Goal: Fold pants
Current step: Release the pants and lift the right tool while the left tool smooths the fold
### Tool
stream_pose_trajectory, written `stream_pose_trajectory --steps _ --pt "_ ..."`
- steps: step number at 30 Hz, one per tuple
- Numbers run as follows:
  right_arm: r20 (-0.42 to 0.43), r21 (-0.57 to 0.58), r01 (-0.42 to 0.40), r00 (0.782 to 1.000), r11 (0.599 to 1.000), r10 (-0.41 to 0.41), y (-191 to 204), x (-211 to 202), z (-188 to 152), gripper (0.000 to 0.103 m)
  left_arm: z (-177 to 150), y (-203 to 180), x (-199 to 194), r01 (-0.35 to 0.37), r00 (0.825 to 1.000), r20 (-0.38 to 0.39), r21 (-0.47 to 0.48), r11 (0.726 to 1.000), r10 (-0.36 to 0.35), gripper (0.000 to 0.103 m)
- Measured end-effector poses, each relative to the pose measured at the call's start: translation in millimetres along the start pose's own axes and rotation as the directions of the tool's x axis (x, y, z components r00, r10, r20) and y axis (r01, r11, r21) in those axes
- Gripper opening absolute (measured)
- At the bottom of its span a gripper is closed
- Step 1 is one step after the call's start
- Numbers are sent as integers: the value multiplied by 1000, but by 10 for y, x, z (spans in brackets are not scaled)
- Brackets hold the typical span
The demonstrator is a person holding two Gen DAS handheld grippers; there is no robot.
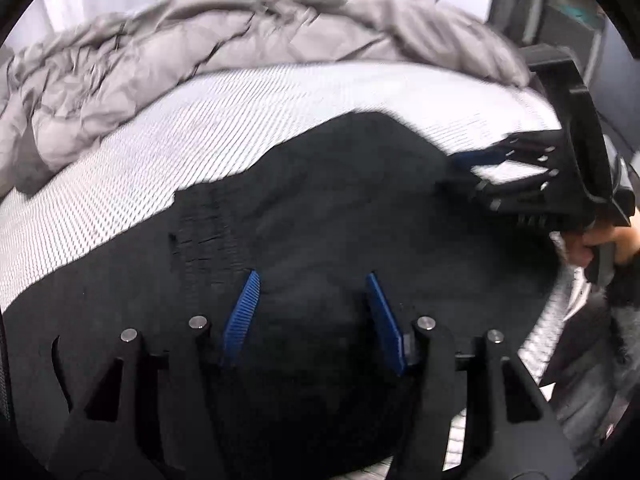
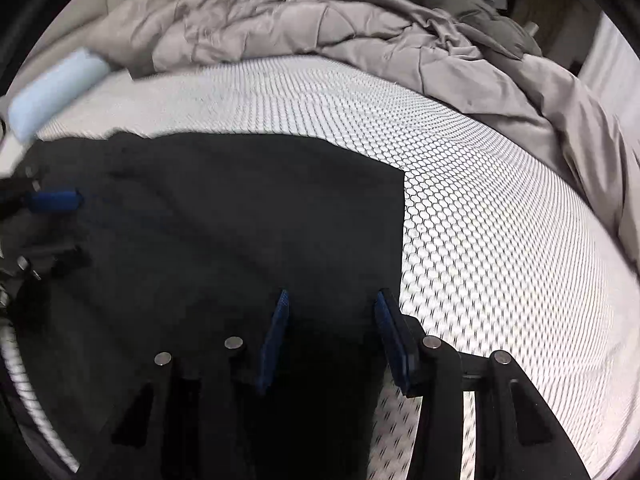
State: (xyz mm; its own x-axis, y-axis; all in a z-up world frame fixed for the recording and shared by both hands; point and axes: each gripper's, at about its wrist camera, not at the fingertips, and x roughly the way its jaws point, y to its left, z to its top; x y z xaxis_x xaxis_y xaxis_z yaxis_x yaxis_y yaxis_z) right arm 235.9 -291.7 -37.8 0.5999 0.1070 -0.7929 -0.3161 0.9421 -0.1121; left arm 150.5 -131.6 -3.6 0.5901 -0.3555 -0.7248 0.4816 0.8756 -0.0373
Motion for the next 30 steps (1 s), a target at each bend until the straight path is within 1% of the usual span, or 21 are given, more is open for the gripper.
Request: stream_pose_trajectory --steps 2,3,4,5,6,7,9,11,13,15,16,18,20,21,22,23,24,26,27,29,30 --pt "26 -41 -117 993 992 118 212 -111 10 46 -38 -172 -46 14 1000 23 62 998 -16 64" --pt "21 -55 -154 988 987 155 317 -97 21 46 -48 -262 -1 24 1000 6 100 995 -24 65" --pt "6 -71 -193 981 979 194 428 -66 2 47 -85 -314 82 28 999 -30 120 992 -25 65" --pt "-18 -89 -199 980 976 198 516 -24 -27 47 -120 -330 156 28 998 -66 123 992 -20 65" --pt "-47 -119 -172 985 978 167 579 48 -59 47 -158 -300 216 22 996 -94 119 993 -11 65" --pt "-57 -143 -129 991 981 122 584 97 -111 46 -212 -253 221 23 995 -101 118 993 -11 64" --pt "-46 -144 -112 993 983 106 455 42 -203 46 -298 -157 105 27 996 -92 121 992 -16 65" --pt "-31 -112 -51 998 992 48 199 -89 -329 46 -394 -72 -14 25 997 -71 93 995 -18 66" --pt "-19 -60 -67 998 996 66 -6 -210 -460 46 -458 60 -122 3 999 -53 44 999 -1 66" --pt "30 -36 -53 998 998 54 -39 -377 -516 47 -446 118 -260 0 1000 -13 -9 1000 0 66" --pt "57 -38 -74 995 996 76 6 -461 -505 47 -429 100 -311 18 1000 7 -23 1000 -18 66" --pt "89 -62 -159 982 985 164 186 -571 -483 47 -393 -38 -411 85 995 59 -13 996 -84 66" --pt "51 -112 -205 976 972 212 457 -495 -453 47 -361 -200 -359 133 990 48 20 991 -134 67" --pt "27 -134 -207 977 969 213 537 -415 -442 47 -369 -259 -291 151 988 23 35 988 -152 67" --pt "-10 -167 -189 982 968 190 617 -306 -442 47 -387 -284 -219 158 987 -8 51 986 -158 67" --pt "-21 -195 -169 986 966 168 650 -252 -459 47 -421 -304 -148 142 989 -40 74 987 -139 67" --pt "-12 -210 -164 986 964 165 623 -250 -484 47 -497 -312 -122 95 995 -48 115 989 -90 67" --pt "-11 -187 -146 989 971 146 430 -334 -543 48 -612 -233 -175 55 998 -37 138 989 -51 72" --pt "-6 -161 -121 993 980 122 251 -400 -579 48 -642 -189 -175 60 998 -34 126 990 -56 72" --pt "-29 -113 -105 994 988 102 -81 -434 -646 56 -724 -29 -218 86 996 -18 78 993 -85 72" --pt "-33 -60 -108 994 992 106 -261 -460 -678 65 -763 26 -265 84 996 -1 71 994 -84 72"
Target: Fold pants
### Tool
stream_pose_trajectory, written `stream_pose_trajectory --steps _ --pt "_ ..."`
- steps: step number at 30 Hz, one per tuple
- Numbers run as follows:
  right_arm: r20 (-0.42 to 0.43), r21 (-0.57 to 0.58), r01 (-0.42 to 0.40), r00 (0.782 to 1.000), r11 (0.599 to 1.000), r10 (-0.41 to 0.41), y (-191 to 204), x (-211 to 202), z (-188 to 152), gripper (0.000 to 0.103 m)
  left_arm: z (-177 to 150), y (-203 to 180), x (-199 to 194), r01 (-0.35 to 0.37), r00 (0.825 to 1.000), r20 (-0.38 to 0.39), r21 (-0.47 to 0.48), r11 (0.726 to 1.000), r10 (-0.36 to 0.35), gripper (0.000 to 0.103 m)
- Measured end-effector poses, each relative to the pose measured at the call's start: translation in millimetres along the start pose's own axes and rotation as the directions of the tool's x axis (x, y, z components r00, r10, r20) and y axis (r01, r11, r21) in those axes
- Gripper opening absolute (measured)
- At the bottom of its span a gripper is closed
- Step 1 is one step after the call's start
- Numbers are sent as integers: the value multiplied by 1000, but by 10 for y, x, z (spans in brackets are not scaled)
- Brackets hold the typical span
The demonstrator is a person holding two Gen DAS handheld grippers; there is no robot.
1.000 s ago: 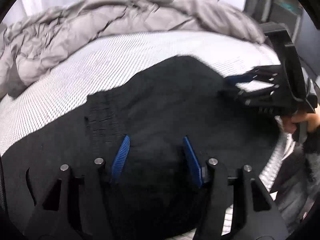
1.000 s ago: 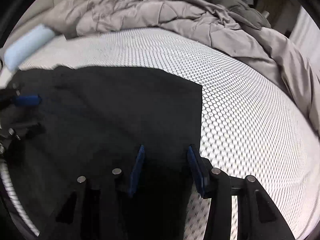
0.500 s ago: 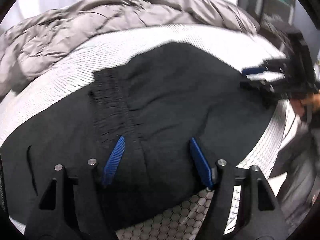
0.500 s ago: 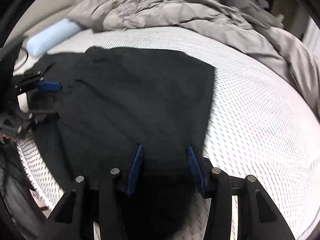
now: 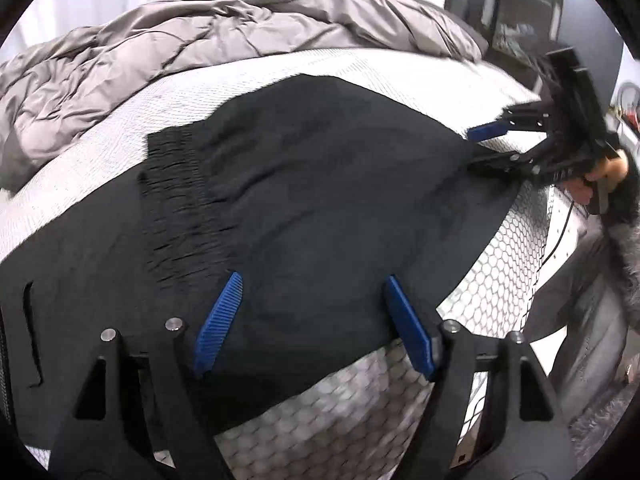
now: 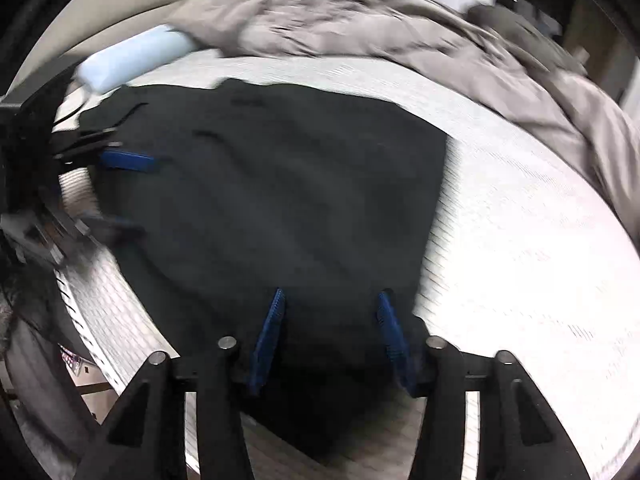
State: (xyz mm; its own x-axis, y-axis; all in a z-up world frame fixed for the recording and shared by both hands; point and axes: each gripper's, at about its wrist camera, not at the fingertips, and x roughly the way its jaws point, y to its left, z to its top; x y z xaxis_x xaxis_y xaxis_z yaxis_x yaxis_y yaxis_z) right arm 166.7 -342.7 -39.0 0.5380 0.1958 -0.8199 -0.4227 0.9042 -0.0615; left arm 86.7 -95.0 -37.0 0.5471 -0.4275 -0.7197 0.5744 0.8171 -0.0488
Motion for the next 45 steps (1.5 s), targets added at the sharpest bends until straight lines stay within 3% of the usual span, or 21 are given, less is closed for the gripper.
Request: stream_pose_trajectory --steps 4,9,11,13,14,16,18,20,22,23,24,26,28,30,34,37,39,40,41,43,45 --pt "113 201 -156 984 967 135 -478 -163 -24 65 -78 81 -222 11 999 38 -30 1000 -9 72" --pt "160 449 -358 934 819 321 -754 262 107 65 121 318 -617 -16 989 143 -135 991 36 72" --pt "170 493 -371 928 787 331 -711 422 159 54 115 522 -742 -57 982 162 -214 975 93 72" --pt "185 518 -414 909 748 374 -728 581 259 29 29 790 -840 -107 971 170 -317 942 167 72" --pt "185 533 -420 905 734 384 -744 644 336 24 -45 914 -895 -137 965 160 -372 918 209 72" --pt "232 502 -422 907 755 352 -751 569 488 12 -228 1210 -1037 -153 956 143 -503 851 257 72" --pt "275 463 -382 920 800 280 -793 441 670 12 -407 1367 -1173 -162 947 136 -579 799 291 72" --pt "242 443 -297 948 846 207 -793 418 792 13 -627 1522 -1394 -197 924 119 -667 719 363 72" --pt "114 415 -156 986 896 119 -728 507 792 33 -781 1601 -1547 -198 912 118 -711 675 392 72" --pt "62 421 -120 993 899 103 -721 574 782 35 -855 1637 -1612 -198 908 117 -729 656 403 72" --pt "73 436 -129 991 891 108 -726 563 755 35 -953 1662 -1696 -198 903 109 -752 628 416 73" --pt "130 478 -145 987 866 94 -779 402 715 42 -1149 1731 -1815 -193 902 84 -800 569 425 74" --pt "209 507 -163 976 846 63 -843 173 611 64 -1322 1819 -1853 -175 908 65 -838 517 413 74" --pt "277 503 -185 960 844 46 -831 -15 564 69 -1460 1855 -1838 -150 916 57 -869 472 396 74" --pt "320 465 -222 945 857 71 -727 -186 516 70 -1510 2021 -1616 -127 940 28 -897 424 341 74" --pt "317 438 -232 944 868 92 -666 -224 437 70 -1466 2146 -1499 -157 923 2 -911 382 385 70" --pt "309 422 -236 945 875 105 -592 -197 450 70 -1404 2180 -1476 -190 909 -24 -912 364 416 46" --pt "306 420 -237 946 876 110 -545 -152 457 70 -1365 2194 -1465 -212 903 -40 -908 362 428 22" --pt "300 422 -239 947 874 114 -511 -128 454 70 -1326 2193 -1465 -233 894 -55 -904 357 445 6" --pt "292 415 -248 948 875 130 -447 -78 444 70 -1209 2099 -1524 -255 866 -40 -892 372 498 1" --pt "299 388 -248 945 888 133 -371 -107 469 70 -969 1924 -1579 -288 840 -17 -861 418 543 0"
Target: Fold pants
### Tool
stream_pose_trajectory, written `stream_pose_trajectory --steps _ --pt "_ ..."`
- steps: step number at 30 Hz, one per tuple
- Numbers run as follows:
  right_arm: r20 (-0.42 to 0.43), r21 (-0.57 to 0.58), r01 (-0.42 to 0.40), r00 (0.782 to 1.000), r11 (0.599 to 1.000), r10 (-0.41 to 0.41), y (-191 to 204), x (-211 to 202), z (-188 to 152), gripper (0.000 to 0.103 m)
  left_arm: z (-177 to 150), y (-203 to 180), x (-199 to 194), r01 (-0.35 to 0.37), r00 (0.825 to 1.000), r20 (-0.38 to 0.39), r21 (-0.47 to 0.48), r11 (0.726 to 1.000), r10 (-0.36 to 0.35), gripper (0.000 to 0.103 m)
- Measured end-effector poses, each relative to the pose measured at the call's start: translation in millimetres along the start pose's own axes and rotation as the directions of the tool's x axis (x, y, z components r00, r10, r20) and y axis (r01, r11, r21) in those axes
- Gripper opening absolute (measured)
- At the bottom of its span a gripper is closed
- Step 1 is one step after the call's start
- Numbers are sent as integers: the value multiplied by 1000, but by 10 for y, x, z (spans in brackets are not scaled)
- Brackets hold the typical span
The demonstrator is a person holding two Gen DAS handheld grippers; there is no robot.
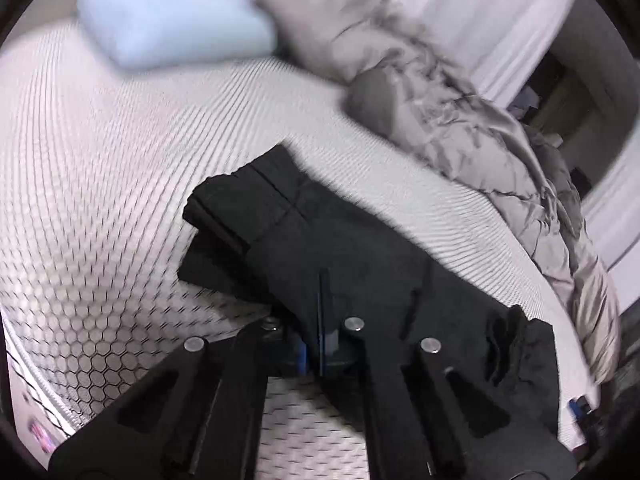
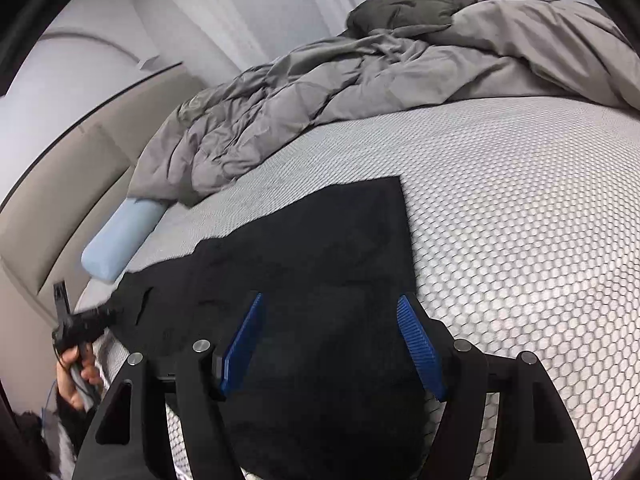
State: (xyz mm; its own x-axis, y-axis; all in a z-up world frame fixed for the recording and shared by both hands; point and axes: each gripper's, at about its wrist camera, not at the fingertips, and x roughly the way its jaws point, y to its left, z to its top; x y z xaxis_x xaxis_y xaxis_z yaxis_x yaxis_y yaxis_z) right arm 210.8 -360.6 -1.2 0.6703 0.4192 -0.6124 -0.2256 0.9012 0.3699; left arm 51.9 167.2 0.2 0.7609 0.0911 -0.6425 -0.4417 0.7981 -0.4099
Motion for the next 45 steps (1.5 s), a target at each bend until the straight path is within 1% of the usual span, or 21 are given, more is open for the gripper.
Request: stream_pose_trajectory --steps 3,5,8,10,11,12,13,14,15,17,19,21,22,25,28,31,34,39,41,42,45 --pt "32 -44 3 1000 999 -2 92 -30 39 70 -16 -577 -308 46 996 66 145 988 -56 0" --pt "49 -29 4 999 1000 -2 78 -81 61 70 -94 -1133 -531 128 985 75 263 956 -153 0" --pt "58 14 -1 998 1000 0 -11 -122 110 70 -299 -1888 -724 270 953 24 386 882 -302 1" --pt "69 39 15 997 999 -18 -101 -160 135 70 -578 -2447 -780 407 904 -77 453 794 -420 3" --pt "75 53 26 997 998 -30 -150 -184 140 70 -708 -2671 -748 471 875 -136 457 755 -464 14" --pt "78 63 37 996 997 -41 -193 -206 143 70 -888 -2891 -700 577 814 -241 445 685 -529 29" --pt "81 78 62 994 995 -68 -257 -235 149 70 -1081 -3085 -627 700 714 -377 406 587 -590 67" --pt "86 92 90 991 992 -98 -309 -256 152 70 -1237 -3221 -549 772 635 -474 361 523 -610 83" --pt "93 110 118 987 987 -129 -367 -281 151 70 -1391 -3281 -480 800 595 -525 324 504 -608 83" --pt "86 146 149 983 978 -163 -506 -307 148 70 -1524 -3297 -399 783 615 -545 335 524 -570 83" --pt "60 168 138 987 976 -150 -588 -300 144 70 -1521 -3216 -358 742 666 -512 383 550 -543 83" --pt "39 157 95 994 983 -103 -590 -286 139 70 -1468 -3119 -318 677 735 -446 434 595 -511 83" --pt "23 136 65 997 989 -69 -551 -264 131 70 -1416 -3056 -275 634 773 -409 462 620 -485 83" --pt "-57 92 -67 996 994 73 -412 -120 75 70 -1271 -2876 -55 547 837 -337 484 683 -431 83" --pt "-146 117 -182 969 976 198 -320 92 -11 66 -1128 -2623 220 475 879 -286 463 748 -381 83" --pt "-210 179 -225 942 958 261 -309 278 -77 66 -938 -2371 421 439 896 -270 423 793 -352 83" --pt "-265 173 -138 947 975 181 -348 409 -124 65 -783 -2116 517 408 909 -258 375 833 -329 83" --pt "-251 231 -183 938 956 240 -421 544 -104 65 -618 -1888 620 398 910 -260 334 854 -322 83" --pt "-229 240 -180 945 954 236 -409 620 -82 50 -601 -1856 637 388 916 -249 346 855 -315 83" --pt "-226 227 -161 951 961 212 -381 641 -65 34 -603 -1853 644 381 919 -244 355 853 -310 83" --pt "-165 204 -185 961 961 220 -305 501 18 16 -615 -1862 609 376 923 -238 374 848 -304 83"
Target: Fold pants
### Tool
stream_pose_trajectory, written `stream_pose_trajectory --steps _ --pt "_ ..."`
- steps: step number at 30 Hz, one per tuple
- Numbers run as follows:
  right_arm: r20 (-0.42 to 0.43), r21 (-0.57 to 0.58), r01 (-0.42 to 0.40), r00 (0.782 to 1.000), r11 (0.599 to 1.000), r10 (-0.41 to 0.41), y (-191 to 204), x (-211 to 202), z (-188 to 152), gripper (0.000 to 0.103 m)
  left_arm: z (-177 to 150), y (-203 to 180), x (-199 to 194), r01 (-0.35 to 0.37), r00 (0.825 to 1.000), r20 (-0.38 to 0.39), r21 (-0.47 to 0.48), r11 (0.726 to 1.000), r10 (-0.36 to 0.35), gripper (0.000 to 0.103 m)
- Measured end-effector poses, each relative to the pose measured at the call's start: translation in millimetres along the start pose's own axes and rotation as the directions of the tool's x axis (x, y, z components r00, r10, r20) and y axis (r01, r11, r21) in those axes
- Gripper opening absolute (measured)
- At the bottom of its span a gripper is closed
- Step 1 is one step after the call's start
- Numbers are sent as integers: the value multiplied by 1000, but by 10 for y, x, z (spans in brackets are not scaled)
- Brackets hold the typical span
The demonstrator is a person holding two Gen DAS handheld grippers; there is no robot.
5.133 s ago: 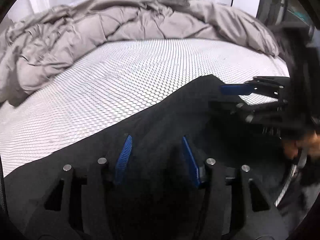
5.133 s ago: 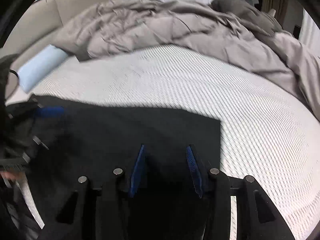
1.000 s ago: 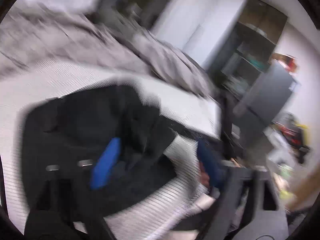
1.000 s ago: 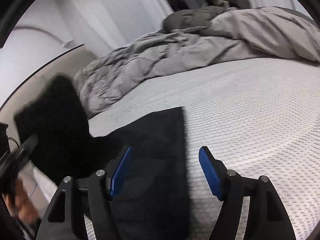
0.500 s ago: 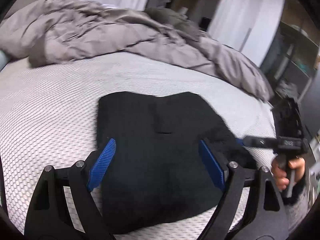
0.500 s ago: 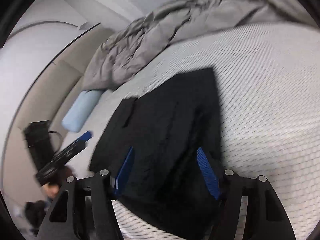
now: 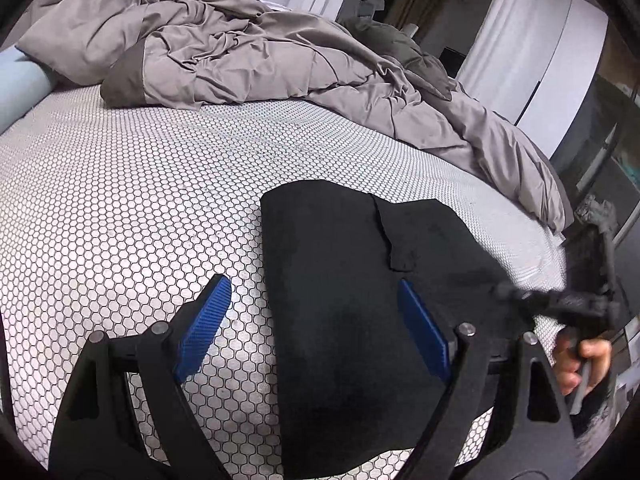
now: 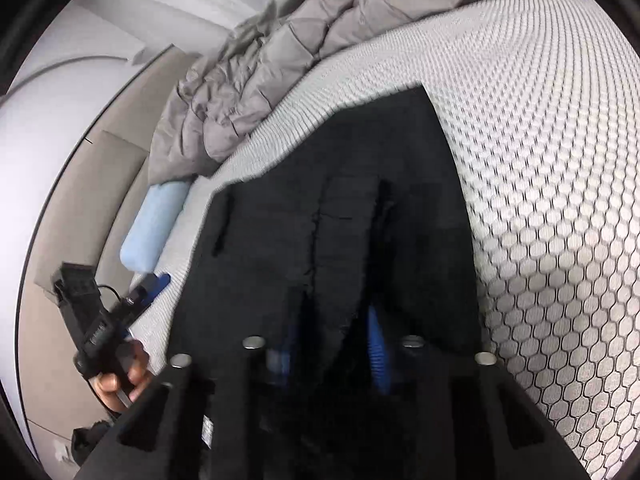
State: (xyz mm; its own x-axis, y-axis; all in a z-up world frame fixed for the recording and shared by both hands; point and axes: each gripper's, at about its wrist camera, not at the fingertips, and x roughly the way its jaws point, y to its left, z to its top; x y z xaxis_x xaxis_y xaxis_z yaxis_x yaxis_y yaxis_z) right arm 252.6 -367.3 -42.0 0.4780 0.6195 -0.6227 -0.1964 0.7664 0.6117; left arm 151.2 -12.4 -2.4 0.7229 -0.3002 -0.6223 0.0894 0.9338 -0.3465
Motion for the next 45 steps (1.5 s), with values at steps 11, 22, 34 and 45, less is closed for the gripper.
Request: stream_pose_trajectory --steps 11,22,34,45 --pt "-79 -86 201 975 976 -208 -69 -92 -219 27 -164 -297 127 -78 994 -69 144 986 89 83" --pt "118 -363 182 982 914 -148 733 -474 -392 33 -463 -1063 128 200 976 -160 402 894 -146 83" --pt "47 -648 381 884 660 -465 852 299 -741 31 -780 -931 320 194 969 -232 489 851 -88 84" --pt "79 -558 279 955 782 -285 1034 208 -575 34 -430 -836 105 185 982 -109 349 918 -156 78"
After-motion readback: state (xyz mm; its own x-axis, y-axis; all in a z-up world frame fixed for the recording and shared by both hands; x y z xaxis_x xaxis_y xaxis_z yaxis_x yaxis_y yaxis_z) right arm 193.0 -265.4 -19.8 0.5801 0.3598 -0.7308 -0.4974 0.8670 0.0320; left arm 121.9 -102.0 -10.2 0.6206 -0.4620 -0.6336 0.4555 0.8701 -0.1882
